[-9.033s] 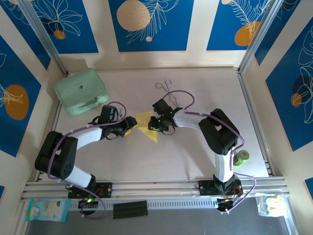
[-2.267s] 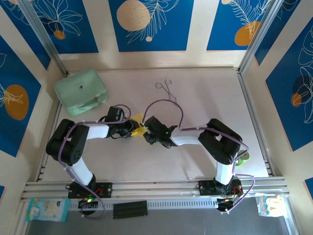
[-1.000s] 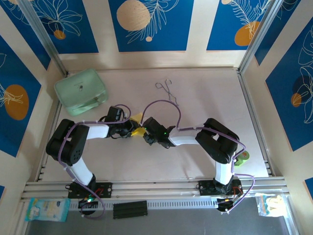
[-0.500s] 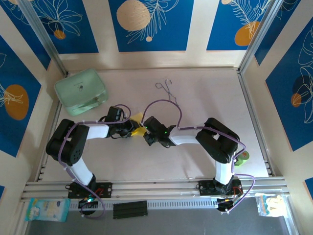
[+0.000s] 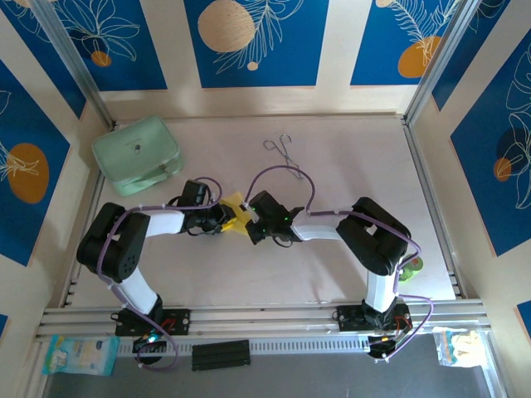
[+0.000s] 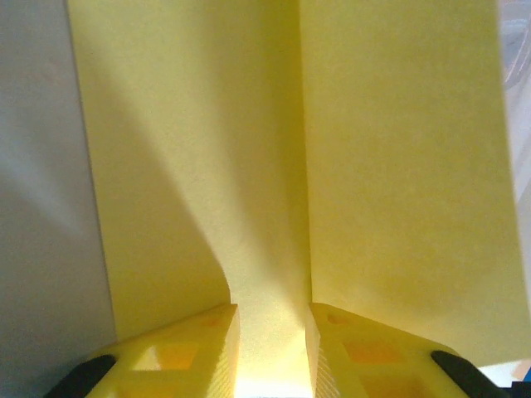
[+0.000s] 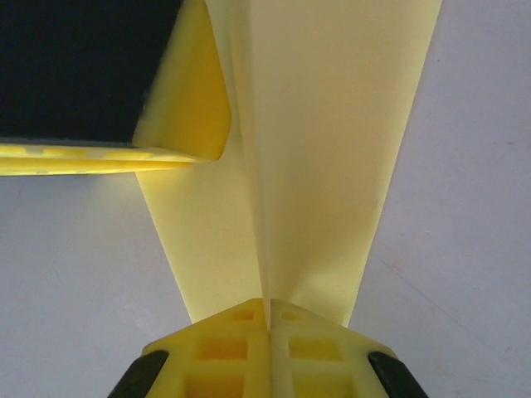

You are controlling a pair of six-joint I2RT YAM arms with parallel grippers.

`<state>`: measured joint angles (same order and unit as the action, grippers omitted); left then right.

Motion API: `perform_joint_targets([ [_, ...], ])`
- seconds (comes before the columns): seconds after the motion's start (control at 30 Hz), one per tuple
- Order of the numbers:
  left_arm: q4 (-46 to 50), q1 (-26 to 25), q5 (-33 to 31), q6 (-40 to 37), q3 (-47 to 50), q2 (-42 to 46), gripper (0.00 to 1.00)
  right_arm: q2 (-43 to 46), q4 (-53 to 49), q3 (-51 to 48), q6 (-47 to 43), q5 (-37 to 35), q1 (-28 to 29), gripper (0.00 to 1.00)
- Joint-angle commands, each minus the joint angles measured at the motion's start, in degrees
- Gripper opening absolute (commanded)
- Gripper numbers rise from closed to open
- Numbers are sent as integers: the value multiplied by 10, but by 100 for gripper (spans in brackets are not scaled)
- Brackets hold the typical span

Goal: Fold a paper plane with a square sheet of paper (pick it up from the middle)
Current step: Fourth fold the wing at the center of the table.

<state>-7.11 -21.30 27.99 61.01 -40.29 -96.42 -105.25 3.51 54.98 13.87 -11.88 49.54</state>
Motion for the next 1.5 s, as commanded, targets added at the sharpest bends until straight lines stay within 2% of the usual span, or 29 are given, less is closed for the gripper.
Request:
perform_joint_targets([
  [0.0,33,-5,-11,-13,-8,9,29,16,-10,7,22,47,-8,2],
  [0.73,42,-5,-15,-24,-8,12,29,2,-6,10,77,192,-63,3],
  [1.47,51,-5,-22,-35,-13,42,29,-37,-38,36,92,232,-74,3],
])
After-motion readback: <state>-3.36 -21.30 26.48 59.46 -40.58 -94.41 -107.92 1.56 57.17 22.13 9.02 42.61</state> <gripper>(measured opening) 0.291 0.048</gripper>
